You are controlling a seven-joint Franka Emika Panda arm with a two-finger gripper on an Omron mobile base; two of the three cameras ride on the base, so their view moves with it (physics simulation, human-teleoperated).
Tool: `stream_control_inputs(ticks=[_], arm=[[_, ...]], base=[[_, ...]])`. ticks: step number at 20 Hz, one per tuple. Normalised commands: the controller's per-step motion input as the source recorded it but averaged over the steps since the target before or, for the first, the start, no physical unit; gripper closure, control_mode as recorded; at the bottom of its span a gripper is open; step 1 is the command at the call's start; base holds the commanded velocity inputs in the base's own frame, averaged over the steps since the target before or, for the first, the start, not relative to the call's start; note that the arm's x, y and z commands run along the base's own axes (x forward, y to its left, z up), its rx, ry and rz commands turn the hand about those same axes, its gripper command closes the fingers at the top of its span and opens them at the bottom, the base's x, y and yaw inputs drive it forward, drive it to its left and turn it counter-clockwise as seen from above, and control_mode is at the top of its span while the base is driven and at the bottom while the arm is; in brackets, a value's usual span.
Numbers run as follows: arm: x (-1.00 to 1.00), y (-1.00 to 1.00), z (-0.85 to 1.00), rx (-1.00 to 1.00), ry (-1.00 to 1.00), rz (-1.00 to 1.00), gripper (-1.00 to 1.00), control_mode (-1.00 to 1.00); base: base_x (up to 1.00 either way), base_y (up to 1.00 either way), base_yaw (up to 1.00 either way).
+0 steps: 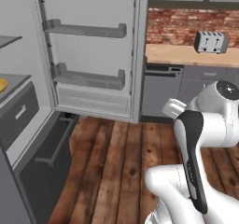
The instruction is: Transport the chicken drumstick from the fridge to the microwave and turn on the microwave.
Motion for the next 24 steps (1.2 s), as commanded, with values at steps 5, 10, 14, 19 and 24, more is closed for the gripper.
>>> stream_control_inputs(ticks=[5, 10, 14, 19, 24], arm=[[0.00, 0.00, 0.00, 0.00, 0.00, 0.00, 1.00, 1.00], [0.00, 0.00, 0.00, 0.00, 0.00, 0.00, 1.00, 1.00], [0.00, 0.00, 0.00, 0.00, 0.00, 0.00, 1.00, 1.00], [0.00, 0.00, 0.00, 0.00, 0.00, 0.00, 1.00, 1.00], [0.00, 0.00, 0.00, 0.00, 0.00, 0.00, 1.00, 1.00]], base=[[0.00, -0.46, -0.07], [0.00, -0.61, -0.02], [0.00, -0.63, 0.00], [0.13, -0.71, 0.00], [0.32, -0.76, 0.00]])
